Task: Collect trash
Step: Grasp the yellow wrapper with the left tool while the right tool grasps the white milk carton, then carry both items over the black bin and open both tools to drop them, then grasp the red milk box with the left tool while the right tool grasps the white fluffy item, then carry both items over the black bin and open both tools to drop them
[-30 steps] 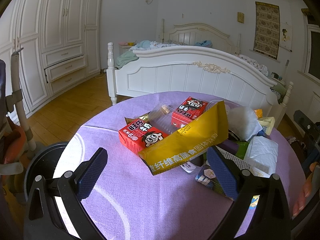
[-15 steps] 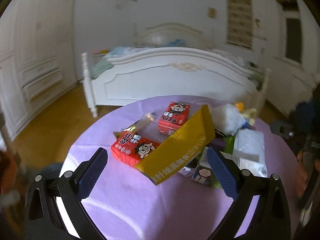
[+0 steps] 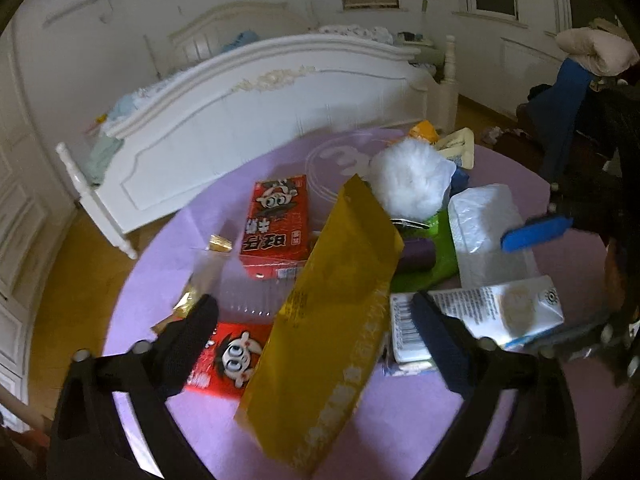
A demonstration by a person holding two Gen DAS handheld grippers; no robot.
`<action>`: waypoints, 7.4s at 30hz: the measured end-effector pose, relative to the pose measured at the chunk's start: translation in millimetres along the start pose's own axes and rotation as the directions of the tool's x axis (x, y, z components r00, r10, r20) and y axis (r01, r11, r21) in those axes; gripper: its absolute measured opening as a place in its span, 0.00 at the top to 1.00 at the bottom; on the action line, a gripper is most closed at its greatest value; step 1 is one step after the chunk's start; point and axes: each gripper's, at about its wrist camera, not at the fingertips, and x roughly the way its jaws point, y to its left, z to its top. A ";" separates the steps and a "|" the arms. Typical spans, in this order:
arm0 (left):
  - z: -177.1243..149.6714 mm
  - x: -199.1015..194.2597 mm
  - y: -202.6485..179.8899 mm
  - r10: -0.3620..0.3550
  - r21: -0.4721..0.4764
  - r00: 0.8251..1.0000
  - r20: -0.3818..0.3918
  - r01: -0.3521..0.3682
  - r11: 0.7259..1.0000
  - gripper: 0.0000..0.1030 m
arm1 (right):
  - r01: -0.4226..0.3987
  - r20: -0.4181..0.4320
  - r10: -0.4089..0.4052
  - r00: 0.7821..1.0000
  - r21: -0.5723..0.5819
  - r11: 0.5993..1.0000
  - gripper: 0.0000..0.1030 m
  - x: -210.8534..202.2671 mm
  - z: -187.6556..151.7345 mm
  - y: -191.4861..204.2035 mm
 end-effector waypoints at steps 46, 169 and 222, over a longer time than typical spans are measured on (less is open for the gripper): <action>-232.2 -159.2 178.3 0.330 -0.768 0.944 0.000 -0.211 0.605 0.45 | -0.457 -0.064 0.474 0.878 0.181 0.871 0.59 90.4 121.4 160.9; -82.5 -112.1 37.8 0.208 -0.514 0.972 0.109 -0.124 0.848 0.11 | -0.148 0.355 0.018 0.935 0.342 0.928 0.62 -72.9 9.0 -42.3; -309.9 -146.3 152.1 0.304 -0.846 0.951 0.048 -0.124 0.519 0.11 | -0.421 0.105 0.409 0.906 0.138 0.896 0.62 139.6 130.4 215.0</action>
